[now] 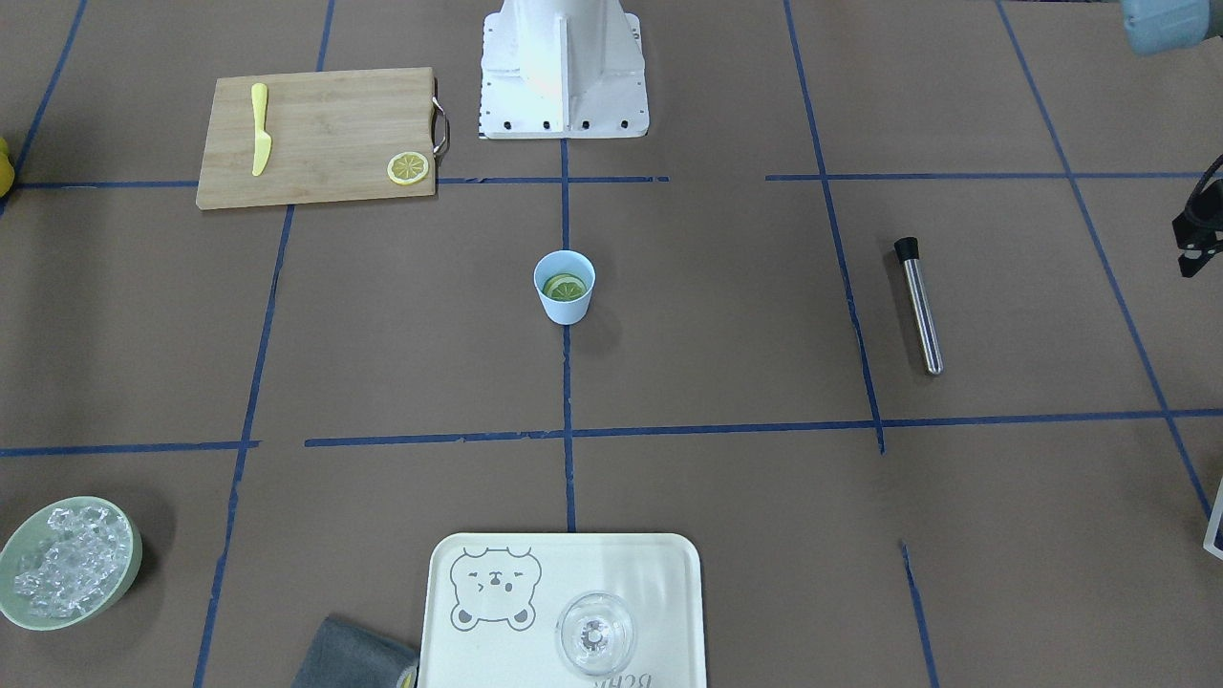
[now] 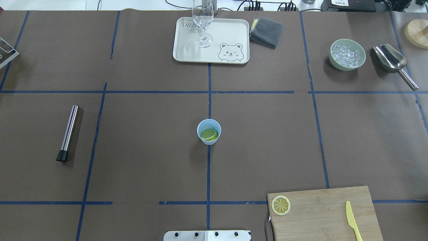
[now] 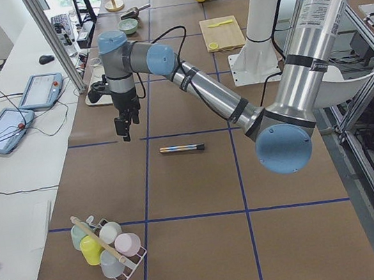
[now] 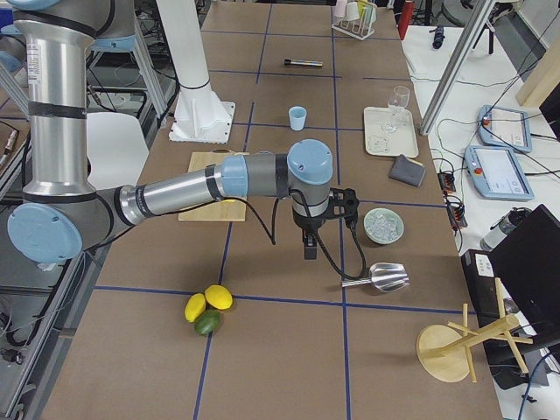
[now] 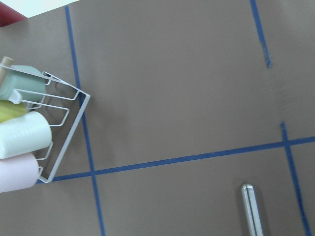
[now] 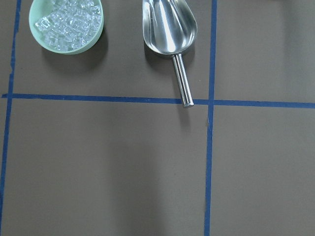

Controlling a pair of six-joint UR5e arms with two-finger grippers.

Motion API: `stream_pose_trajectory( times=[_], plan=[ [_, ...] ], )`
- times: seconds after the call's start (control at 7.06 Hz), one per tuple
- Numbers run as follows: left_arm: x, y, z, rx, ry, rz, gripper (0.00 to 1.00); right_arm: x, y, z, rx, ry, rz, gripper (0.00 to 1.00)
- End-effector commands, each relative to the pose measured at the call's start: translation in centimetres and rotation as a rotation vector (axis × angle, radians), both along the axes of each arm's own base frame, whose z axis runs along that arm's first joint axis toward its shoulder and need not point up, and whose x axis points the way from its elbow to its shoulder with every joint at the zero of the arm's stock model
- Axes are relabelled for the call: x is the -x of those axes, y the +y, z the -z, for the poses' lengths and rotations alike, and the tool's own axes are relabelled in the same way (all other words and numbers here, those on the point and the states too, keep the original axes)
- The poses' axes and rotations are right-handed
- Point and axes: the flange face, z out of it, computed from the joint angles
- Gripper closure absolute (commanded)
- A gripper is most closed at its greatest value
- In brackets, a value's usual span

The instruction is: Squeeze lemon into cup

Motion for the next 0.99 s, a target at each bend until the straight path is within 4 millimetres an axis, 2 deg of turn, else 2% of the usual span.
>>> stream_pose_trajectory(
  times=[0.0,0.14,0.28,0.42,0.57,0.85],
  plan=[
    [5.4,0.0,-7.4,-0.005,0.050,-0.091,0.00,0.0,0.1,-0.1,0.004,0.000,0.000,0.00],
    [8.4,0.6,-12.9,-0.014,0.047,-0.113,0.00,0.0,0.0,-0.3,0.009,0.000,0.000,0.00],
    [10.8,2.8,-19.9,0.009,0.055,-0.076,0.00,0.0,0.0,-0.5,0.015,-0.001,0.000,0.00],
    [11.4,5.2,-25.8,-0.021,0.061,-0.065,0.00,0.0,0.0,-0.5,0.014,0.001,0.000,0.00],
    [11.3,6.7,-28.4,-0.030,0.060,-0.056,0.00,0.0,0.0,-0.7,0.013,0.001,0.002,0.00],
    [11.2,7.0,-28.7,0.002,0.063,-0.052,0.00,0.0,0.7,-1.1,0.030,-0.003,-0.001,0.00]
  ],
)
